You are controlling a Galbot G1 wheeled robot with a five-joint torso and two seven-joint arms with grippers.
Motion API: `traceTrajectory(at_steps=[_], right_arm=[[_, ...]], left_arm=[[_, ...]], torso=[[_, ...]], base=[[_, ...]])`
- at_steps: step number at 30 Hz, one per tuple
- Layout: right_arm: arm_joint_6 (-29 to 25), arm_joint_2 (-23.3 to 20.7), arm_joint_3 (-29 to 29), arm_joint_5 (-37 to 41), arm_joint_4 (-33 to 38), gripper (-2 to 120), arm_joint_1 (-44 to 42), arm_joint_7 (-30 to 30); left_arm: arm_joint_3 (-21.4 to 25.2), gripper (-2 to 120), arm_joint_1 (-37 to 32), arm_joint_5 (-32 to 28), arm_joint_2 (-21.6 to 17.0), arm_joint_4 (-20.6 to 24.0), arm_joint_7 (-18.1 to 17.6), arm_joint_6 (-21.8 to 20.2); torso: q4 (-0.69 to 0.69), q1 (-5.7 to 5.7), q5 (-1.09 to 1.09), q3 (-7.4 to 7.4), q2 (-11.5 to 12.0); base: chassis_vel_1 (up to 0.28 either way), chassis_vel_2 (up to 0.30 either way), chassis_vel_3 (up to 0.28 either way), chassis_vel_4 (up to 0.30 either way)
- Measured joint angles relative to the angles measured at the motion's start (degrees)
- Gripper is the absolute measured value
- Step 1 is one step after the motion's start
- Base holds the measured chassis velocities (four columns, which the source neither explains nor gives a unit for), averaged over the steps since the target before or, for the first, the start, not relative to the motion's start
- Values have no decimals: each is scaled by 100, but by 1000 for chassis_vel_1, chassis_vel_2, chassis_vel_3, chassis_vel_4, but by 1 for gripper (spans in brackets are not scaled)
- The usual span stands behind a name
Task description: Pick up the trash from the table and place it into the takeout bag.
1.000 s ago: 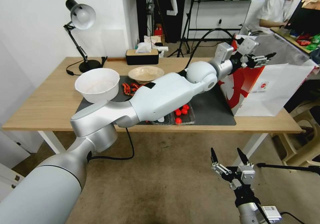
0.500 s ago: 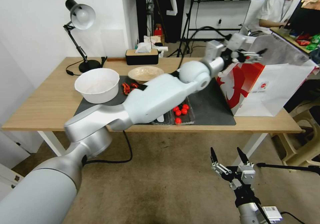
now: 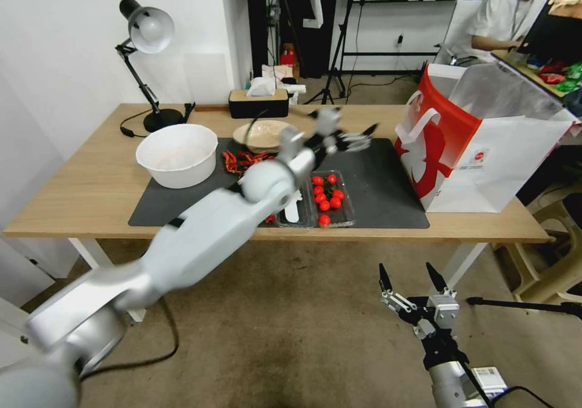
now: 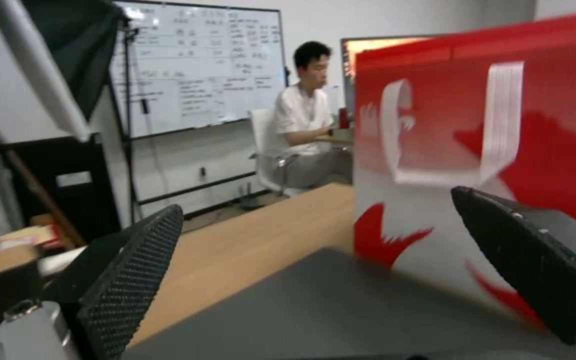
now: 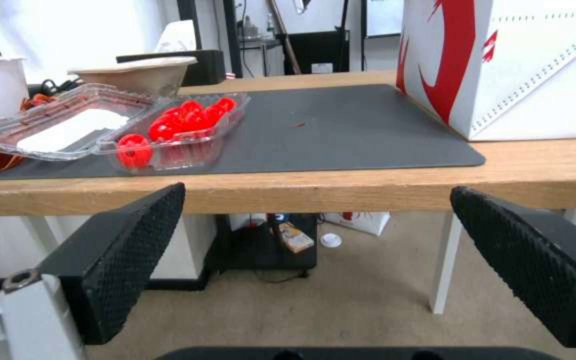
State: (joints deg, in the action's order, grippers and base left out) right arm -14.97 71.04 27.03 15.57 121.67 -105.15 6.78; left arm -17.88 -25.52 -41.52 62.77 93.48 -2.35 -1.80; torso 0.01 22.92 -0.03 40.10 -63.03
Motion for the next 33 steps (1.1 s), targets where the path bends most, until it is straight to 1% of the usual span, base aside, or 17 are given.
traceTrajectory(at_steps=[2, 4, 5, 8, 9, 10, 12, 14, 15, 17, 18, 19, 20, 23, 26, 28, 33], right_arm=[[4, -3, -7, 8, -11, 100, 18, -1], [19, -23, -35, 18, -30, 100, 52, -2], [19, -23, -35, 18, -30, 100, 52, -2], [28, -37, -74, 18, -37, 100, 58, -7], [28, -37, -74, 18, -37, 100, 58, -7], [34, -47, -97, 16, -45, 100, 66, -10], [35, -49, -103, 15, -48, 100, 70, -11], [39, -59, -123, 13, -55, 100, 81, -15], [39, -59, -123, 13, -55, 100, 81, -15], [40, -68, -132, 12, -77, 100, 91, -17], [40, -68, -132, 12, -77, 100, 91, -17], [41, -70, -135, 12, -91, 100, 98, -17], [41, -70, -135, 12, -91, 100, 98, -17], [41, -90, -137, 14, -102, 100, 101, -18], [41, -105, -135, 17, -100, 100, 100, -18], [42, -138, -129, 28, -91, 100, 99, -17], [64, -183, -128, 114, -84, 100, 123, -15]], left_arm=[[124, 100, -175, 80, -74, 102, 0, -3], [509, 100, -782, 337, -271, 424, -47, -27], [509, 100, -782, 337, -271, 424, -47, -27], [1031, 100, -1595, 701, -488, 837, -105, -29], [1031, 100, -1595, 701, -488, 837, -105, -29], [1375, 100, -2012, 809, -598, 1047, -122, -27], [1515, 100, -2167, 844, -633, 1115, -128, -23], [2231, 100, -2953, 1081, -736, 1402, -229, 50], [2231, 100, -2953, 1081, -736, 1402, -229, 50], [2574, 100, -3459, 1382, -759, 1545, -428, 168], [2574, 100, -3459, 1382, -759, 1545, -428, 168], [2786, 100, -3824, 1697, -729, 1630, -605, 261], [2786, 100, -3824, 1697, -729, 1630, -605, 261], [3184, 100, -4585, 2192, -557, 1819, -991, 336], [3270, 100, -4751, 2257, -493, 1857, -1139, 343], [3482, 100, -5090, 2297, -340, 1944, -1420, 351], [3709, 100, -5526, 2161, -205, 2034, -1680, 334]], torso=[[-2, 0, 2, 0, 0], [-2, 0, 0, 0, 0], [-2, 0, 0, 0, 0], [0, 0, 1, 0, 0], [0, 0, 1, 0, 0], [-2, 0, 1, -1, 0], [-2, 0, 2, -1, 0], [1, 0, 2, 0, -1], [1, 0, 2, 0, -1], [0, -1, 2, -1, 0], [0, -1, 2, -1, 0], [0, -1, 2, 0, -1], [0, -1, 2, 0, -1], [-1, -1, 2, 0, 0], [-1, 0, 3, 0, 0], [-1, -1, 2, 0, 0], [-1, -1, 3, 0, 0]], base=[[0, 0, 0, 0], [0, 0, 0, 0], [0, 0, 0, 0], [0, 0, 0, 0], [0, 0, 0, 0], [0, 0, 0, 0], [0, 0, 0, 0], [0, 0, 0, 0], [0, 0, 0, 0], [0, 0, 0, 0], [0, 0, 0, 0], [0, 0, 0, 0], [0, 0, 0, 0], [0, 0, 0, 0], [0, 0, 0, 0], [0, 0, 0, 0], [0, 0, 0, 0]])
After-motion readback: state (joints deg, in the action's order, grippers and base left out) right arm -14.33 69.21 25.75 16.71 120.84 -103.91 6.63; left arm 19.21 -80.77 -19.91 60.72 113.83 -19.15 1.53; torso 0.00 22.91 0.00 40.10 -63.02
